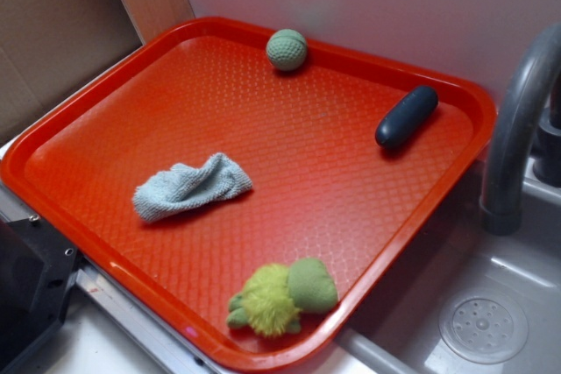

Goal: Grab the plastic pickle.

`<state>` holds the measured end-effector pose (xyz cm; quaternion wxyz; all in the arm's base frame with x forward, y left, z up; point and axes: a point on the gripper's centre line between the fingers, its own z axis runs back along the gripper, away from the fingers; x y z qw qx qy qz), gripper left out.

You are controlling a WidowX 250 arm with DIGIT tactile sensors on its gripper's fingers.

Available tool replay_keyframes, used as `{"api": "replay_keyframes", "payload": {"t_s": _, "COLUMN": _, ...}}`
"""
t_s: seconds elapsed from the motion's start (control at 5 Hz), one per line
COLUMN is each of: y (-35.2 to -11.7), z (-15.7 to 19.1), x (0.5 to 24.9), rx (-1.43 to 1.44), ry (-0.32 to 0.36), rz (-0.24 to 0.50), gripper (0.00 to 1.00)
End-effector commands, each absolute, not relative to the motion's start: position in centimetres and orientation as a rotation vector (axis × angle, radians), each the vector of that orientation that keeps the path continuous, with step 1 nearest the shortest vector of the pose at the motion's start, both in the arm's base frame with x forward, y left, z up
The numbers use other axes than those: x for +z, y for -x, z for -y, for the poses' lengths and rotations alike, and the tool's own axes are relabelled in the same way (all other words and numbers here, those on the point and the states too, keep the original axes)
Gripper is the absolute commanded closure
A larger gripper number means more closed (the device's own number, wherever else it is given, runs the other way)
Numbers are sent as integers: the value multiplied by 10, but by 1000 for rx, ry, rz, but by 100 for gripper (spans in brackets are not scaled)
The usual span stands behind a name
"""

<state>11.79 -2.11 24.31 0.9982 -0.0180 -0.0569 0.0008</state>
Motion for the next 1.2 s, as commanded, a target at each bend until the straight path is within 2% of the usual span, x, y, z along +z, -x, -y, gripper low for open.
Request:
{"api": "replay_keyframes", "payload": {"t_s": 0.0, "y": -118, "z": 21, "x": 243, "rx": 2, "ry": 36, "rz": 114, "gripper": 0}}
{"api": "replay_keyframes", "payload": {"t_s": 0.2, "y": -168, "z": 41, "x": 193, "rx": -101, "ry": 118, "rz": 122, "gripper": 0}}
{"api": "replay_keyframes", "payload": {"t_s": 0.4, "y": -226, "z": 61, "x": 168, "rx": -28, "ry": 136, "rz": 292, "gripper": 0}}
{"api": "replay_keyframes", "payload": {"t_s": 1.0, "y": -226, "z": 61, "x": 168, "rx": -28, "ry": 136, "rz": 292, "gripper": 0}}
